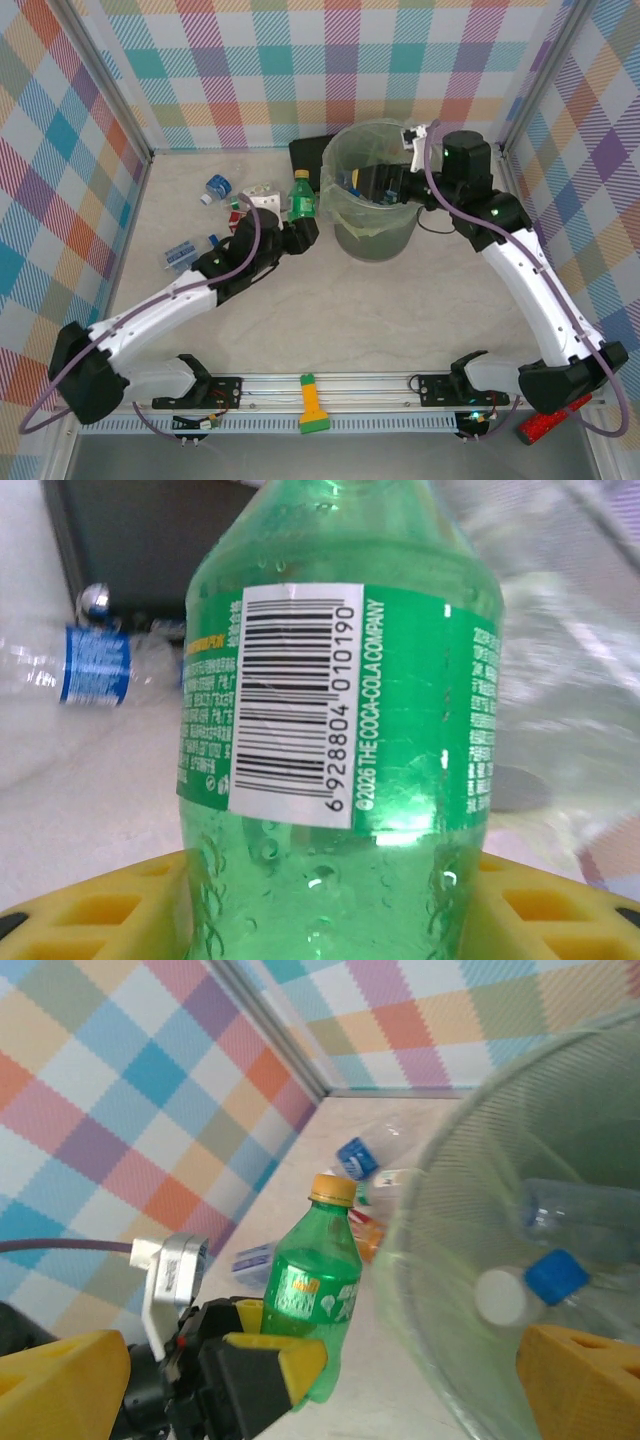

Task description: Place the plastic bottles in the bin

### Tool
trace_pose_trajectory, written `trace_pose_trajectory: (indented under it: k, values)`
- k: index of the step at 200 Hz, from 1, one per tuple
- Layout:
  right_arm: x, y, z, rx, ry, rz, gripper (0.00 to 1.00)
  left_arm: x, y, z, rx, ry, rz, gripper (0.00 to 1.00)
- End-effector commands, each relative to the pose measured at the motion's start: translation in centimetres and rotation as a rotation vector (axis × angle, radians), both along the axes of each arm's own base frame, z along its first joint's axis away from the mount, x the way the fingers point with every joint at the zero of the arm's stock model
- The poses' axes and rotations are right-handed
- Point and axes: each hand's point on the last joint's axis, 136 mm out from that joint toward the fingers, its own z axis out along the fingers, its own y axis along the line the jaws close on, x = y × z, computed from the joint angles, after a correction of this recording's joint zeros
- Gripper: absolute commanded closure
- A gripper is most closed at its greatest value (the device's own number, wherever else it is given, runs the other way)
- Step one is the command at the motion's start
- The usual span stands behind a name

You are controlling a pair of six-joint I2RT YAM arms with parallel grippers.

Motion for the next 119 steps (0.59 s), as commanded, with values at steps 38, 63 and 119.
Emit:
trace_pose_trajectory:
  k: [38,63,119]
  values:
    - [-1.6,4.4,3.1,0.116,0.026,0.236,0.19,-4.4,-0.5,5.3,0.137,-0.239,-0.161,0.54]
    - [-1.1,5.6,2.2,0.102,0.087,0.262,0.32,-5.6,-1.4,6.7,0.135,-0.281,-0.204,0.54]
    - [-0.9,7.9,-0.5,0.034,0.148,0.283,0.39,-6.3,-2.1,7.9,0.131,-0.301,-0.213,0.54]
